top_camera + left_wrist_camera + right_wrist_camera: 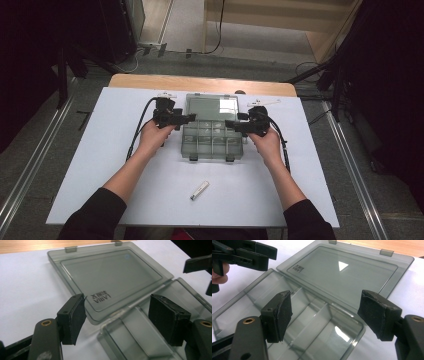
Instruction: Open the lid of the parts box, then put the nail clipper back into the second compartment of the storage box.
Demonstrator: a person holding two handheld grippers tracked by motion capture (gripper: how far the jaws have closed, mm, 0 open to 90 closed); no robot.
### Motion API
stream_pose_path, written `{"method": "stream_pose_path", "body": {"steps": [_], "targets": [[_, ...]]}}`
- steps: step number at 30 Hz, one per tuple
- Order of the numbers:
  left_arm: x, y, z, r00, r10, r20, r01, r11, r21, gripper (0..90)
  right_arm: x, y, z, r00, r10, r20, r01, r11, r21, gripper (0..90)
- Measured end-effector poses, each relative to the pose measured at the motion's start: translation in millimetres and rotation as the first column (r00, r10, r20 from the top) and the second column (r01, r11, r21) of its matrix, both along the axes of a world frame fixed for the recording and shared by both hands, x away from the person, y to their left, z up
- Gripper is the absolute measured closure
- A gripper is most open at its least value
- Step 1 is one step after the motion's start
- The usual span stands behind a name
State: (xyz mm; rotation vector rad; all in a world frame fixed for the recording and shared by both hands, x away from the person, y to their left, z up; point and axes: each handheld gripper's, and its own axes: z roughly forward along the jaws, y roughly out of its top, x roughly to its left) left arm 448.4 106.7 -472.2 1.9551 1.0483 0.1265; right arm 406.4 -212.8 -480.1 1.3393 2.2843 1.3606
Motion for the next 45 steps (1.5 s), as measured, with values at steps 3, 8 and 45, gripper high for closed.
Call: {"method": "stream_pose_path", "body": {"steps": [3,8,45], "targets": [[-4.0,1.5,2.1,0.9999,-0.013,0.006,0.013,0.9997,-0.021,29.5,-3.5,0.6,1.1,1.0,0.008,-0.003,-0.008,1.0,0.008,28.6],[-12.9,3.6,3.4,0.9988,-0.049,0.0,0.049,0.9983,-0.033,29.5,-12.2,2.5,3.3,0.9991,0.042,-0.009,-0.042,0.999,-0.01,29.0],[-75.3,21.7,10.7,0.9861,-0.164,0.03,0.165,0.985,-0.051,29.5,-77.9,7.9,8.7,0.9828,0.185,-0.01,-0.184,0.983,0.025,28.9]]}}
